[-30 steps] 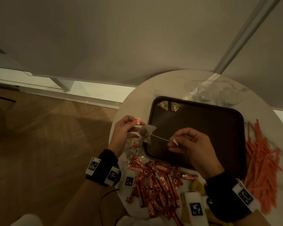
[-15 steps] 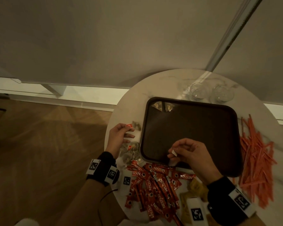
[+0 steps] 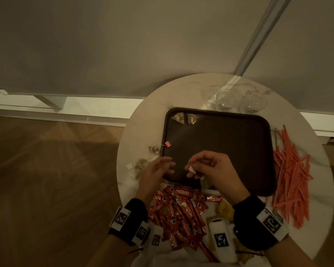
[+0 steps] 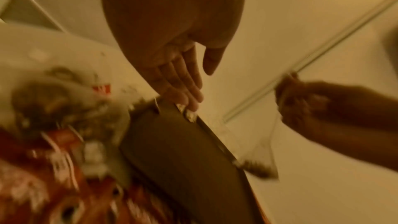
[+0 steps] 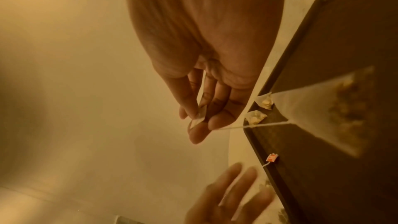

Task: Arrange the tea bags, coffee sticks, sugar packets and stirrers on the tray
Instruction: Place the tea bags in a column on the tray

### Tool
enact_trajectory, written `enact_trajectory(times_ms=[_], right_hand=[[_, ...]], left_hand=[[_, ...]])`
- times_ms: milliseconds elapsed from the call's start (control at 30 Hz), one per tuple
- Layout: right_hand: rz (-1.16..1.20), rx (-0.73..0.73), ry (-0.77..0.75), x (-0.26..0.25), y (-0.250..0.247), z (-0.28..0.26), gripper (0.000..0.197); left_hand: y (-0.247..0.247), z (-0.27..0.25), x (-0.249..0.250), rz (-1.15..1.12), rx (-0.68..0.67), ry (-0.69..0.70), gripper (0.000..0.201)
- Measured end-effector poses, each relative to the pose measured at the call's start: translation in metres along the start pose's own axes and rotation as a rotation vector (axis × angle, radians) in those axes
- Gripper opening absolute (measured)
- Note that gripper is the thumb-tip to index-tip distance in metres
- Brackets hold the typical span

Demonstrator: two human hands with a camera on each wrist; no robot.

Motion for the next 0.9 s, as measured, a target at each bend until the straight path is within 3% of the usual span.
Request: enact_trajectory(times_ms=[133,200,267,433,567,700,833,900], right_hand=[[0.011,-0.051,-0.026,-0.008,0.002,-0.013,0.013],[0.01,-0.051,-0.035,-0.009,-0.004,-0.02,0.015],[-0.009,-0.014,-0.039,-0.007,-0.015,-0.023,0.015],[-0.062,0.222,-0.024,0.021,-0.057,-0.02,0.016],[0.024,0.3,0.14,0.07,-0.07,-0.011,0.017],[0.097,0.245,0.282,0.105,-0.048,-0.008,0.02],[0.29,0.207,0.304,0.114,-0.034,-0.007,0.023],[0.437,0.197,0.308,0.114,-0.034,-0.01,0.028]], left_hand=[[0.065,-0.025,-0.019,-0.157,-0.258,-0.232,0.027],[0.082,-0.036,-0.023,-0.241,-0.321,-0.332,0.029],[0.087,-0.039,-0.021,-0.307,-0.322,-0.346,0.035],[0.066,-0.027,-0.009,-0.284,-0.18,-0.207,0.034],[0.053,-0.018,0.005,-0.14,-0.098,-0.043,0.028],[0.069,-0.024,0.022,0.084,-0.218,0.131,0.038],[0.098,-0.04,0.03,0.33,-0.411,0.278,0.058],[0.101,-0.045,0.032,0.319,-0.431,0.284,0.064]])
Point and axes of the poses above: each hand's wrist, its own z-axis towards the middle knuckle, its own y-axis out of the palm, x = y × z, the point moved 10 cm from there along z, towards the middle knuckle, and after that the axes turned 14 degrees about y, right-handed, at the moved point
